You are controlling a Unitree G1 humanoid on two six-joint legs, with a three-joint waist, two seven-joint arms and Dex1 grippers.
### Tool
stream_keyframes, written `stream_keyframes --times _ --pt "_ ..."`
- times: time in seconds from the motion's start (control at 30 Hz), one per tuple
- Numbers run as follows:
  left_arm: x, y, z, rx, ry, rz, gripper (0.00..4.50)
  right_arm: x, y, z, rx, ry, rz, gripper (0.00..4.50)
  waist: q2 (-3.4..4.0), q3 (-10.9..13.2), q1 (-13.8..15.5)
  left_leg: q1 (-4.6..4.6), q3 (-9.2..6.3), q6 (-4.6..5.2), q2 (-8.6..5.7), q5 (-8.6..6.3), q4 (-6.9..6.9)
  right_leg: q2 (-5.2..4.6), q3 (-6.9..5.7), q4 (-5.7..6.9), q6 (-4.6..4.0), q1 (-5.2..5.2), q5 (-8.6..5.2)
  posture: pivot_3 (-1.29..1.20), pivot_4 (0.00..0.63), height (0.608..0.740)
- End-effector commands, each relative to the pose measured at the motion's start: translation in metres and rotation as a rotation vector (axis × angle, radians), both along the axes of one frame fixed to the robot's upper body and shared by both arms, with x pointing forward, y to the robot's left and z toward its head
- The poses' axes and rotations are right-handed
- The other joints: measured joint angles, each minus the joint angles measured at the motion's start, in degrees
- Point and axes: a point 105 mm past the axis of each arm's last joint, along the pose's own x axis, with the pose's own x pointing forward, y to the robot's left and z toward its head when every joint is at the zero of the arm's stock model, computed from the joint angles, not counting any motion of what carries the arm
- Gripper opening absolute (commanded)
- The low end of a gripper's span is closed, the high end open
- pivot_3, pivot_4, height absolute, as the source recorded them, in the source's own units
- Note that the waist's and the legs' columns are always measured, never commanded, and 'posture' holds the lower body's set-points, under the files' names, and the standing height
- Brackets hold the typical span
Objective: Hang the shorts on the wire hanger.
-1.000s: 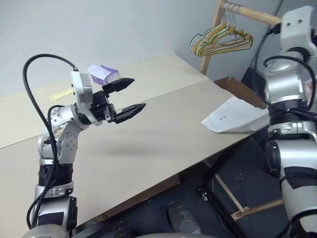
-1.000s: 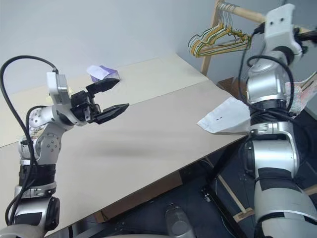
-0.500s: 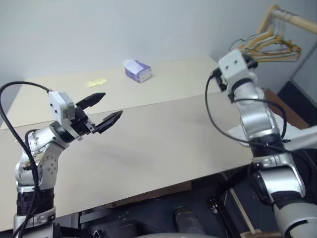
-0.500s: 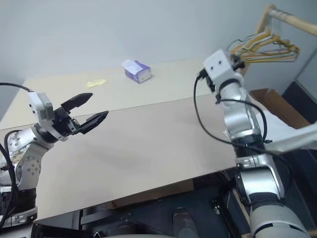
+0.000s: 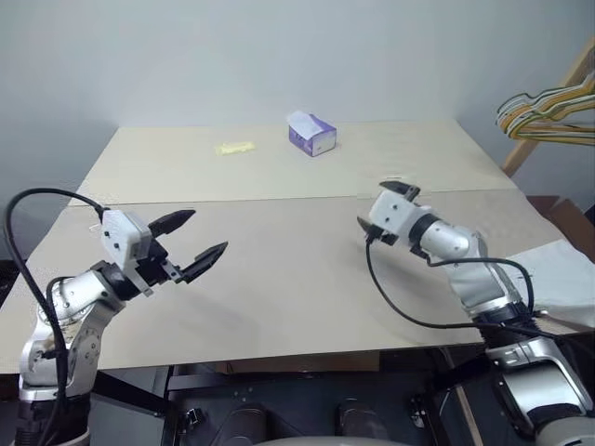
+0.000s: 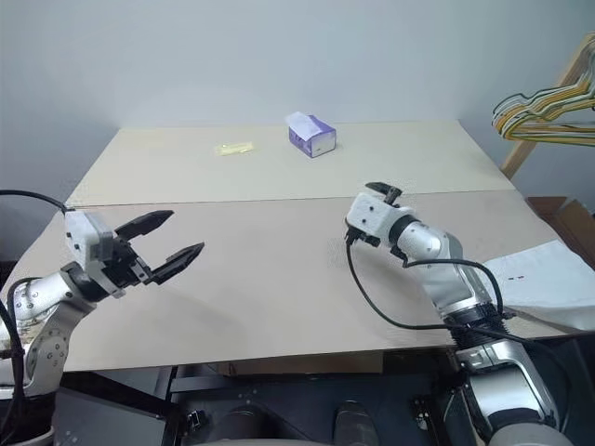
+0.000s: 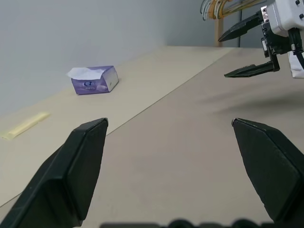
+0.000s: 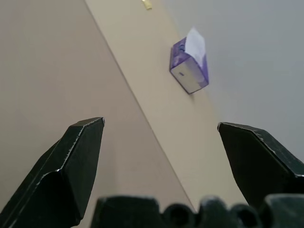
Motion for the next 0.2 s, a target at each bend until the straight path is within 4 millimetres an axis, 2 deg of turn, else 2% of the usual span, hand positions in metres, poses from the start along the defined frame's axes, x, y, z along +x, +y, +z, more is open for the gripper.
stream_keyframes --times 0.03,0.2 --pt "-0.003 -0.0065 0.0095 0.031 -0.051 -0.027 4.5 -0.002 0.0031 0.0156 -0.01 -0.039 0.029 4.47 -0.01 0.0 0.0 0.0 -0.01 0.0 0.0 0.0 0.0 0.0 0.0 0.0 0.0 0.0 0.0 0.18 0.0 0.74" --pt "-0.0018 -0.0092 0.0056 0.045 -0.027 -0.042 4.5 -0.0069 0.0069 0.0144 -0.026 -0.039 0.06 4.47 -0.02 0.0 0.1 -0.03 -0.02 0.0 0.0 0.0 -0.01 0.0 -0.03 -0.05 -0.01 0.0 0.0 0.17 0.0 0.74"
